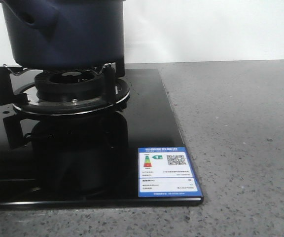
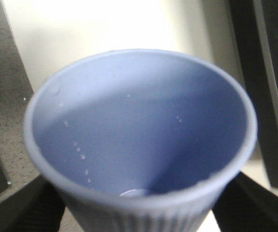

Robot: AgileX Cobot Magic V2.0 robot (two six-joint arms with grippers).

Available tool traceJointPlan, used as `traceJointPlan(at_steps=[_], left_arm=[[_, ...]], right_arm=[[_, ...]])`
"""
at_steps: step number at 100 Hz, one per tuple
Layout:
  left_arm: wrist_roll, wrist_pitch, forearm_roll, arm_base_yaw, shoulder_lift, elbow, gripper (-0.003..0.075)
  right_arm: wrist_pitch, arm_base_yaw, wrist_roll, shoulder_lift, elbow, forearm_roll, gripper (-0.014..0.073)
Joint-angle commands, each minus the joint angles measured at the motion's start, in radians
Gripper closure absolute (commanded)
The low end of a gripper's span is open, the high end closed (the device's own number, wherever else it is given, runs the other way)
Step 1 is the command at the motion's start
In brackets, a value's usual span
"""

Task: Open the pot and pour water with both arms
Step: 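Tilt the cup with the right gripper to pour water into the pot, then set the empty cup back on the counter and open the right gripper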

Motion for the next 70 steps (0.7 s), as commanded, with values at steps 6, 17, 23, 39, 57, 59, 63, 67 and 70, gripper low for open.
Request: traceJointPlan(at_steps=[6,17,23,39,57,59,63,67,70], left_arm=[[-0.004,-0.036,-0.044,0.002,-0.034,-0.035,0.0383],[-0.004,-0.034,-0.044,0.002,-0.034,-0.035,0.0383],[-0.004,-0.034,-0.044,0.002,-0.034,-0.035,0.0383],[-0.004,-0.032,-0.044,0.002,-0.034,-0.035,0.0383],[-0.004,-0.032,-0.044,0.002,-0.034,-0.035,0.0383],[-0.004,-0.032,-0.044,0.002,-0.034,-0.035,0.0383],[-0.004,-0.032,-0.044,0.002,-0.034,-0.035,0.0383],[-0.004,-0.032,-0.044,0.002,-0.034,-0.035,0.0383],[-0.004,-0.032,-0.044,0.002,-0.034,-0.035,0.0383]], right_arm=[[0.086,-0.023,0.249,-0.116,-0.041,-0.024,0.0190],[0.067,-0.089,0.381,-0.182,-0.037,0.123,0.0190],[0.010,-0.143,0.415,-0.238,-0.005,0.221,0.0191],[-0.173,-0.294,0.608,-0.397,0.208,0.250,0.0191],[-0.443,-0.524,0.740,-0.584,0.524,0.250,0.0191],[-0.473,-0.547,0.747,-0.600,0.559,0.250,0.0191],[-0.526,-0.590,0.763,-0.627,0.625,0.250,0.0191],[-0.576,-0.622,0.780,-0.646,0.685,0.250,0.0191],[-0.612,-0.651,0.786,-0.653,0.722,0.250,0.0191]])
